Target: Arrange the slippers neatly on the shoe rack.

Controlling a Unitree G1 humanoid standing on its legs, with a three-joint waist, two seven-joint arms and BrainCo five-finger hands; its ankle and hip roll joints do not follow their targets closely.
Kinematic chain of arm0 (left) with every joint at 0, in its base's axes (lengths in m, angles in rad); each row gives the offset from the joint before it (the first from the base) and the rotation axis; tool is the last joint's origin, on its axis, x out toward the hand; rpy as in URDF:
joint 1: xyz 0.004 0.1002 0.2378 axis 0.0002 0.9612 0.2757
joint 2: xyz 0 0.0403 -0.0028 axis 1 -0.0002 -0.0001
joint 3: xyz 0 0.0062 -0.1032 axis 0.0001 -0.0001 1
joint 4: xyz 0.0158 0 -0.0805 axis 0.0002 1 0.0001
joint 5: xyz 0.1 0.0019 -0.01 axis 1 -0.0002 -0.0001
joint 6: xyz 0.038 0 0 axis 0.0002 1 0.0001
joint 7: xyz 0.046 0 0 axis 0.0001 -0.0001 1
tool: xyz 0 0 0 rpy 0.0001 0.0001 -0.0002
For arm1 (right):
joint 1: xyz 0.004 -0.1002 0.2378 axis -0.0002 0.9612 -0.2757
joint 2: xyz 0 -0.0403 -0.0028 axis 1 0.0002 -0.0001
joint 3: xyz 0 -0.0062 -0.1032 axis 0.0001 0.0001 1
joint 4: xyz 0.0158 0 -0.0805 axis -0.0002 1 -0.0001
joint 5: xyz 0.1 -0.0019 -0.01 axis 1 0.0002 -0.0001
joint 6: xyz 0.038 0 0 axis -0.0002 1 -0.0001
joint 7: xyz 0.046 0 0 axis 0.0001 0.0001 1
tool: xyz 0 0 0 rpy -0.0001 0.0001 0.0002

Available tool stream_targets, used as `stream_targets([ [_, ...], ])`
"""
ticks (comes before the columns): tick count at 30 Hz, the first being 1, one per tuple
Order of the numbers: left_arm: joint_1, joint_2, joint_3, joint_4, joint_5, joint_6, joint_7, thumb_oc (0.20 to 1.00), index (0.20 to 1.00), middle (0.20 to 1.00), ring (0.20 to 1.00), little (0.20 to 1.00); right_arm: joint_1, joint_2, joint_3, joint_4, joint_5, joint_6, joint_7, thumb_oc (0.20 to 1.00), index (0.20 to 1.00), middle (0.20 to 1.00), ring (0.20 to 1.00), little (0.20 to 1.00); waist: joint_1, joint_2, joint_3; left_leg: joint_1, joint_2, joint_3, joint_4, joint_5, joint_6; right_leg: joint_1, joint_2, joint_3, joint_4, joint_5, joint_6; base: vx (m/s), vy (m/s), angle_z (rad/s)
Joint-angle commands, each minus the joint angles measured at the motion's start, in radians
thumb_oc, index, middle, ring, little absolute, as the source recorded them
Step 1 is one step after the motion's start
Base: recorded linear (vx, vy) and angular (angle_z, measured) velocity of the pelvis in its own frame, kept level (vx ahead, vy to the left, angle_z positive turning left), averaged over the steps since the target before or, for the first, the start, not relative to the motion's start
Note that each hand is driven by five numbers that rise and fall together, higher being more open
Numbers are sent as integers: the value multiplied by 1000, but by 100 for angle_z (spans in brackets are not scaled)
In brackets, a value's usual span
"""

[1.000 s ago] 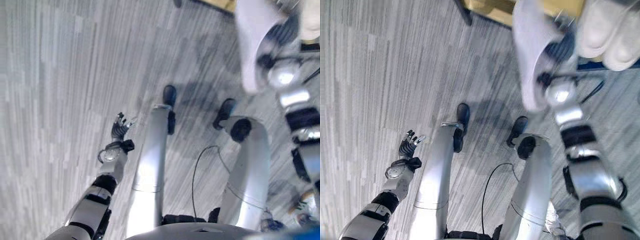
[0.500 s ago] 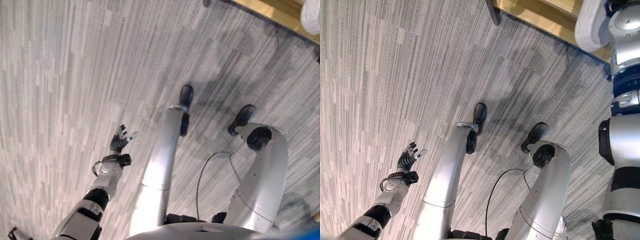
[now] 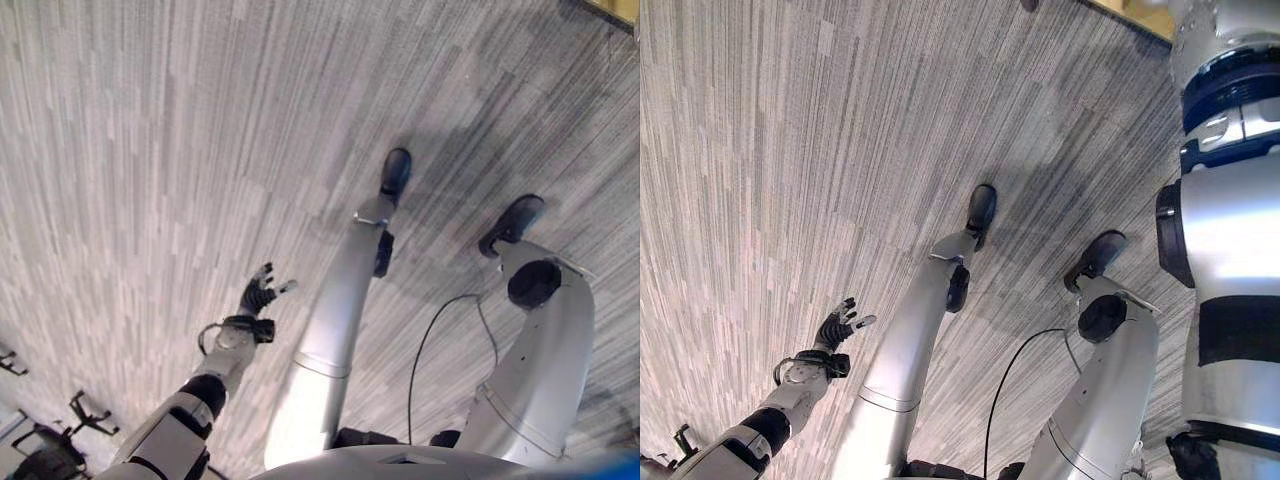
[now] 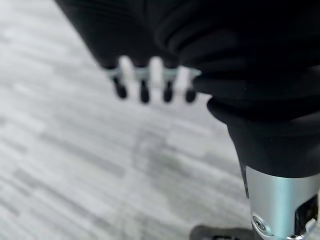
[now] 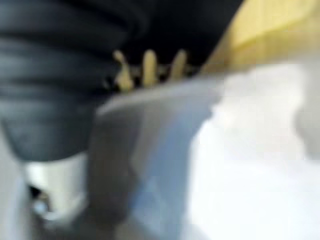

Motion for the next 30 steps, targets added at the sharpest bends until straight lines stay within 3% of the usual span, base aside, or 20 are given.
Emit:
stream_targets([
  [1,13,12,31,71,21,12,8,1000,1000,1000,1000,1000,-7,-21,71,-86,70,-86,-10,1000,1000,1000,1000,1000,-35,37,-13,-31,12,-49,-17,-69,-43,110,11,46,-14,-49,101,-14,44,-6],
  [5,8,-7,-19,94,17,37,-23,1000,1000,1000,1000,1000,-27,-19,117,0,-26,7,-24,1000,1000,1000,1000,1000,-45,39,-16,-31,9,-44,-31,-65,-42,108,13,54,-24,-47,100,-20,65,-2],
  [8,19,6,-2,84,8,35,-37,1000,1000,1000,1000,1000,-46,-31,206,19,-219,90,0,1000,1000,1000,1000,1000,-45,41,-13,-31,7,-45,-40,-57,-43,105,12,54,-25,-39,105,-3,2,-1],
  [11,31,13,6,83,12,31,-38,1000,1000,1000,1000,1000,-75,-24,277,43,-355,129,-1,1000,1000,1000,1000,1000,-46,37,-17,-31,9,-42,-40,-53,-42,106,16,52,-29,-36,103,0,0,0],
  [14,32,8,13,97,15,32,-35,1000,1000,1000,1000,1000,-70,-16,279,33,-374,123,-13,1000,1000,1000,1000,1000,-51,33,-22,-31,14,-44,-43,-53,-41,106,21,52,-33,-33,102,0,0,0],
  [19,27,1,38,110,25,22,-21,1000,1000,1000,1000,1000,15,-44,169,-86,-317,60,-44,1000,1000,1000,1000,1000,-61,23,-41,-31,21,-48,-60,-47,-44,114,33,37,-52,-34,101,-12,0,-4],
  [25,37,3,36,97,47,12,-13,1000,1000,1000,1000,1000,63,-64,120,-132,-326,45,-53,1000,1000,1000,1000,1000,-60,24,-39,-31,20,-56,-76,-43,-45,116,36,32,-63,-33,104,-6,2,-2],
  [30,27,7,5,74,75,11,-17,1000,1000,1000,1000,1000,68,-43,120,-89,-176,2,35,1000,1000,1000,1000,1000,-55,33,-24,-31,17,-60,-81,-37,-48,113,36,37,-64,-32,108,-7,-4,-1],
])
